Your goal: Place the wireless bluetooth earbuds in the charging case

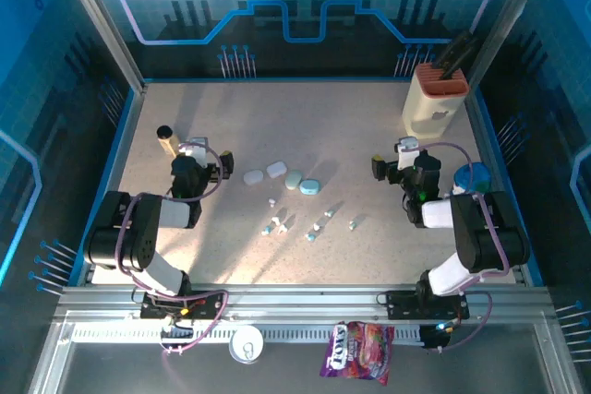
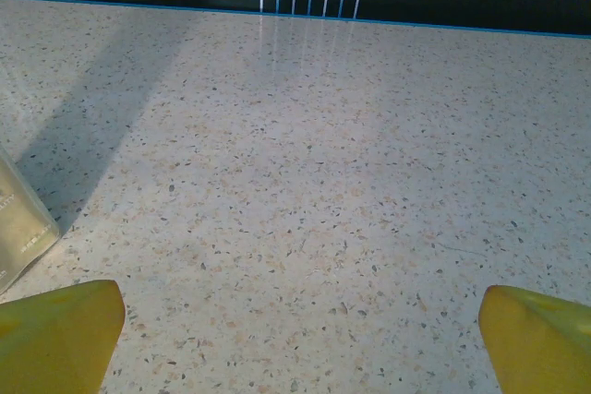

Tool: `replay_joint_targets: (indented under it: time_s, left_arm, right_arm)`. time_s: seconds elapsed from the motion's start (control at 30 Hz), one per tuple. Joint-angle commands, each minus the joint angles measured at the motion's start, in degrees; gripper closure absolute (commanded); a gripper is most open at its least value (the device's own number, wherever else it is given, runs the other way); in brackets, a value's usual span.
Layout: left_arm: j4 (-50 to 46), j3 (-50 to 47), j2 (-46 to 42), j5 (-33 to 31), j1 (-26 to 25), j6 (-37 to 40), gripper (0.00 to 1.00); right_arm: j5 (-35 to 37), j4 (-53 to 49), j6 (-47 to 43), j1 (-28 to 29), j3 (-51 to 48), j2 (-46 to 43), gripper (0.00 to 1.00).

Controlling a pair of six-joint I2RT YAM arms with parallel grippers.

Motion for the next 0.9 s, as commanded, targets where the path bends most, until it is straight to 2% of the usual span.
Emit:
replay_joint_targets:
  time_s: [0.0, 0.87]
  left_arm:
    - [0.0, -1.0, -1.2, 1.4, 0.7, 1.4, 0.01]
    - [-0.1, -0.9, -1.2, 1.5, 0.6, 1.3, 0.01]
  right_arm:
    - [0.4, -0.3, 0.7, 0.4, -0.4, -1.2, 0.00]
    - [0.6, -0.6, 1.1, 0.1, -0.3, -1.2, 0.00]
